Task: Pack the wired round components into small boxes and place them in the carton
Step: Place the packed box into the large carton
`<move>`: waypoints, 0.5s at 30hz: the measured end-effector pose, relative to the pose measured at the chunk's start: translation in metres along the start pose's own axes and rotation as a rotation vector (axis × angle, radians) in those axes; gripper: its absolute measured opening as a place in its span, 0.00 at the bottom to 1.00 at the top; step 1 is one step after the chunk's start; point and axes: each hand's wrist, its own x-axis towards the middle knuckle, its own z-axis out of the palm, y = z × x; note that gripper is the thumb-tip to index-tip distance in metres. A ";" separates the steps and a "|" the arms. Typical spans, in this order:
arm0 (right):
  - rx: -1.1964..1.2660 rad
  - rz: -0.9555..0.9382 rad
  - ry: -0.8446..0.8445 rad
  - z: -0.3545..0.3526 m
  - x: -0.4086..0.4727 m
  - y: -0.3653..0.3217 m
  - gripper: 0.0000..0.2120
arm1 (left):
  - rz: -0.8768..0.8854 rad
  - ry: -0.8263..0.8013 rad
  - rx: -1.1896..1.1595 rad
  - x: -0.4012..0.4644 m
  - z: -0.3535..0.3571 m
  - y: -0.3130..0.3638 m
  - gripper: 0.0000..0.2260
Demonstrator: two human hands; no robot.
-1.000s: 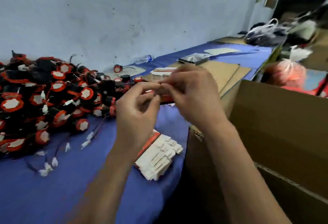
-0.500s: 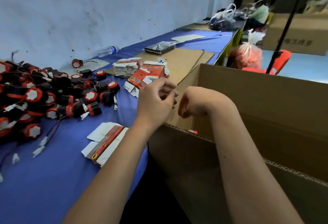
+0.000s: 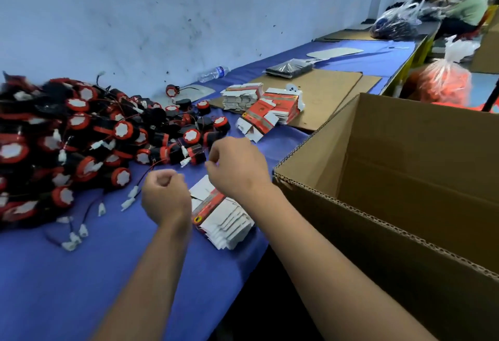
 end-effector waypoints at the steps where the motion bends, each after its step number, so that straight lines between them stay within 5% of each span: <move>1: -0.041 0.042 -0.131 0.020 0.006 -0.002 0.15 | -0.101 0.035 0.070 0.012 -0.012 -0.011 0.04; 4: -0.259 0.188 -0.477 0.062 0.017 0.004 0.47 | -0.241 -0.044 0.232 0.031 -0.031 -0.032 0.05; 6: -0.287 0.237 -0.586 0.081 0.022 0.008 0.59 | -0.226 -0.122 0.264 0.038 -0.030 -0.035 0.06; 15: -0.139 0.035 -0.204 0.096 0.028 0.008 0.30 | -0.254 -0.347 0.271 0.053 0.004 -0.025 0.10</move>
